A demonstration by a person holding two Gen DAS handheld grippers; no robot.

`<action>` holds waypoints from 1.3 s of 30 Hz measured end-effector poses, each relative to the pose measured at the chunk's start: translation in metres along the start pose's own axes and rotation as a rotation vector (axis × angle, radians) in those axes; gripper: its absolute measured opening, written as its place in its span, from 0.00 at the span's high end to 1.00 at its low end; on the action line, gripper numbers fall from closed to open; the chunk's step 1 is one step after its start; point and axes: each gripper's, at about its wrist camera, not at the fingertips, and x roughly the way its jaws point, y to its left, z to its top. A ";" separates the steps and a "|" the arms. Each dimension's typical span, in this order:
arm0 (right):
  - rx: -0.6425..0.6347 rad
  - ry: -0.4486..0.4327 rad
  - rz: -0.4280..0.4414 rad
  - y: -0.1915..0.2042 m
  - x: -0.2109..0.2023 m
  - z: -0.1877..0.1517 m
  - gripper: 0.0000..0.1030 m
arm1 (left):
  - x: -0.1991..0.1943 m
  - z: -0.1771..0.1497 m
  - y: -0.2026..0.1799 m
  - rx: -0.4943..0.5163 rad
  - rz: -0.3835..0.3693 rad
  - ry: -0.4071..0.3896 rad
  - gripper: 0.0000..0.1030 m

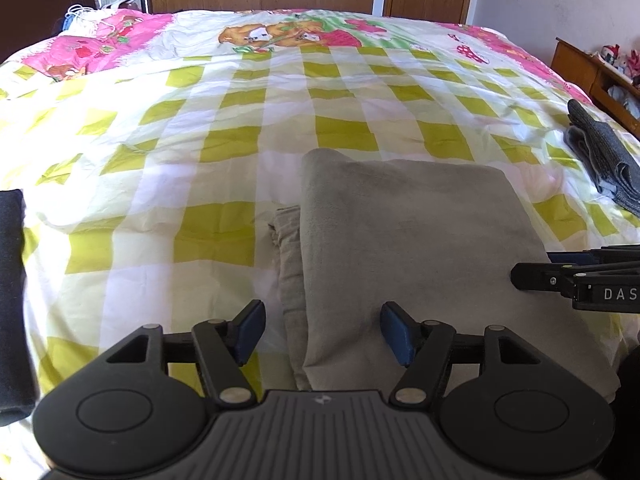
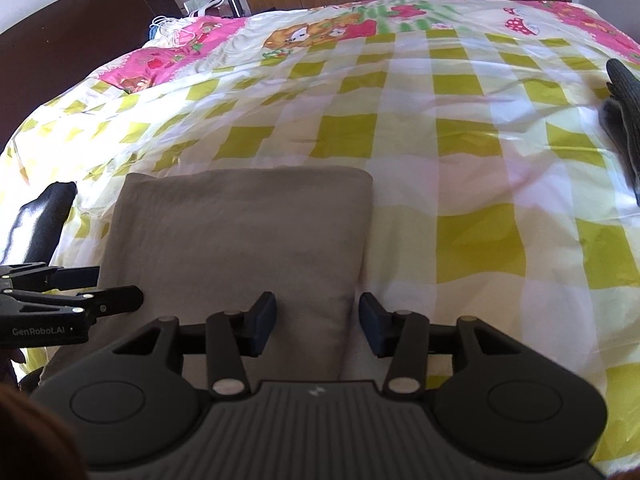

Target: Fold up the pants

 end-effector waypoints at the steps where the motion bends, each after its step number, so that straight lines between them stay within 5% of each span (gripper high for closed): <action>1: -0.002 0.002 0.001 0.000 0.001 0.000 0.54 | 0.003 0.000 -0.001 0.004 -0.022 0.011 0.23; 6: 0.049 -0.005 0.040 -0.015 -0.006 0.003 0.56 | -0.004 0.000 0.003 0.028 -0.029 0.002 0.21; 9: 0.108 0.043 0.136 -0.024 0.000 0.004 0.54 | 0.004 0.000 0.007 -0.019 -0.119 0.049 0.20; 14: 0.091 0.066 0.154 -0.018 0.011 0.007 0.59 | 0.017 0.008 0.001 -0.001 -0.109 0.062 0.15; 17: 0.128 0.064 0.196 -0.021 0.010 0.011 0.85 | 0.013 0.015 -0.003 0.016 -0.129 0.041 0.26; 23: 0.148 -0.015 0.226 -0.028 0.003 0.038 0.92 | 0.019 0.045 0.001 -0.001 -0.165 -0.006 0.48; 27: 0.129 -0.048 0.215 -0.033 0.009 0.061 0.92 | 0.028 0.057 0.009 -0.027 -0.148 -0.031 0.49; 34: 0.079 -0.040 0.073 -0.038 0.045 0.084 0.92 | 0.064 0.084 0.004 0.018 -0.101 -0.086 0.46; 39: 0.071 -0.066 0.005 -0.040 0.028 0.077 0.80 | 0.050 0.078 0.016 -0.028 -0.095 -0.095 0.41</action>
